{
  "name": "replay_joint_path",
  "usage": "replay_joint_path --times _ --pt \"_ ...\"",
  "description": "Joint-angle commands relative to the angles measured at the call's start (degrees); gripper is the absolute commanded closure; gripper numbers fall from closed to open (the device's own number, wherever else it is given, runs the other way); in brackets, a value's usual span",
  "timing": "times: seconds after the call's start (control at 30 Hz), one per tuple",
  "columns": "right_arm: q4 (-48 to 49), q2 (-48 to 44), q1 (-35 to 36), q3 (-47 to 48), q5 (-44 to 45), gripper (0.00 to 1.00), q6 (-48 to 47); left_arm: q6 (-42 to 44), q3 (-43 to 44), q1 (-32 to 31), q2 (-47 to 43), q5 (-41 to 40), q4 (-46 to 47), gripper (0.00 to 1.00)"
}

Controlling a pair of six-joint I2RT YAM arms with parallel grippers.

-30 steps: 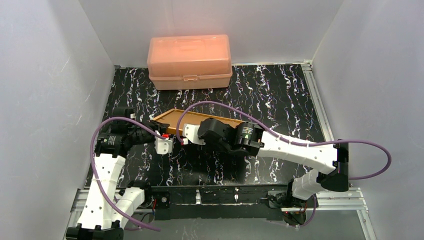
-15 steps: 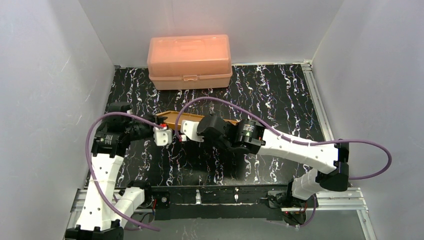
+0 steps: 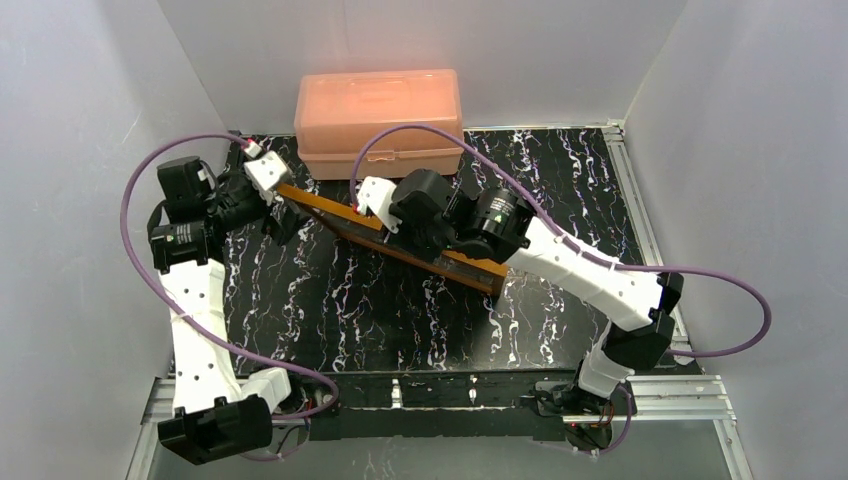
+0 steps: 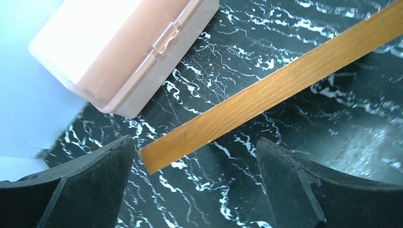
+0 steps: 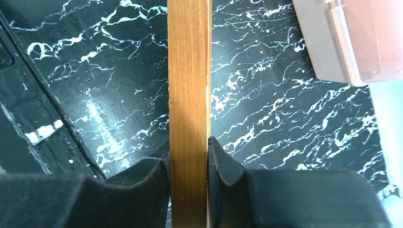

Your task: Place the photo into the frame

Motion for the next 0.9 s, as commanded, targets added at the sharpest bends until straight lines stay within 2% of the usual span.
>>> replay_joint_path --times 0.0,0.17,0.3,0.47,0.67,0.87 --pt "0.2 0.5 -2.8 4.4 -6.3 0.77 7.7 -14.2 2.3 2.9 0.3 5.6 0.4 0.02" --pt "3.1 -1.6 -8.2 1.5 -10.4 0.82 16.3 -23.2 3.2 3.0 1.1 2.2 3.4 0.01" --pt "5.6 -4.0 -16.6 0.2 -15.9 0.82 22.9 -24.1 4.7 3.0 2.6 0.7 1.2 0.01" --pt "6.6 -5.6 -25.0 -2.7 -22.5 0.81 29.4 -22.9 1.7 3.0 0.9 0.3 0.9 0.01" --pt "9.7 -10.9 -30.4 -13.2 -23.8 0.81 35.2 -21.5 -2.5 3.0 -1.7 1.1 1.6 0.02" --pt "19.1 -23.6 -31.4 -34.2 -19.6 0.81 43.9 -20.7 -3.6 3.0 -0.9 1.7 -0.4 0.01"
